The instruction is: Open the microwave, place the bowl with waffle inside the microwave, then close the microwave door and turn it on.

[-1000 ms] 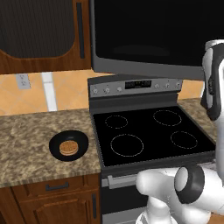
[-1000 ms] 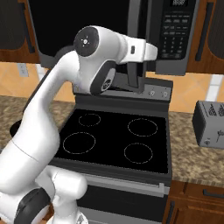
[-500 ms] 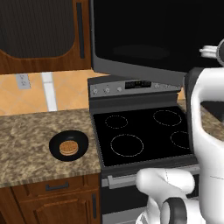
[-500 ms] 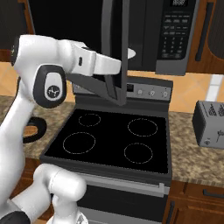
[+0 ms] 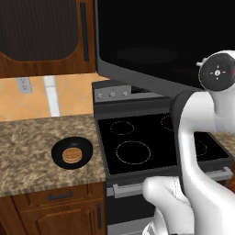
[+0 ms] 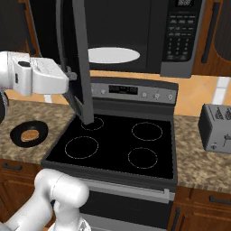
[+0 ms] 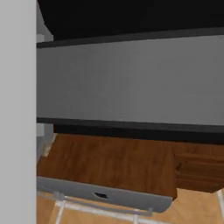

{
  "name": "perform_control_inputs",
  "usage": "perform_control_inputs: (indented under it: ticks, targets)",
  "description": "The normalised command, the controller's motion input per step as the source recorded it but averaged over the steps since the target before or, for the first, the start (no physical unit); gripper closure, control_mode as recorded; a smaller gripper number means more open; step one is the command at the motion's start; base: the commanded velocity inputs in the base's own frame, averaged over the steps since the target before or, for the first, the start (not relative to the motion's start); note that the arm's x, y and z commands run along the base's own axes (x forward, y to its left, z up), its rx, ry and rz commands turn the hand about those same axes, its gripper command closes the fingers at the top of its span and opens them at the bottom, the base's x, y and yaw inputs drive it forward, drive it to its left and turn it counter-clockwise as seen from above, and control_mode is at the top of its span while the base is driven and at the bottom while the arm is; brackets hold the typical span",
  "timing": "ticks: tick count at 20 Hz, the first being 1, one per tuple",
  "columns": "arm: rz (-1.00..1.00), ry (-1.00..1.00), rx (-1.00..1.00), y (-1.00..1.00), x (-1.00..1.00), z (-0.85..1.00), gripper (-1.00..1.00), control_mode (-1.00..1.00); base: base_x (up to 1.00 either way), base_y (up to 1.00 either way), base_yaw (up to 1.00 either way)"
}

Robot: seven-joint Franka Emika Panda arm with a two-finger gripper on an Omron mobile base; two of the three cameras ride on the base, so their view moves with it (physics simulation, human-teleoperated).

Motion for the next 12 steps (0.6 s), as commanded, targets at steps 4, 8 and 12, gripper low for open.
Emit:
perform_control_inputs:
  ticks: [4,8,12]
  targets:
    - [0.0,0.0,-0.03,0.77,-0.83,-0.06,1.0,-1.0,0.0,0.0,0.0]
    - [0.0,0.0,-0.06,0.84,-0.69,-0.09,1.0,-1.0,0.0,0.0,0.0]
    - [0.0,0.0,-0.03,0.72,-0.27,-0.12,1.0,-1.0,0.0,0.0,0.0]
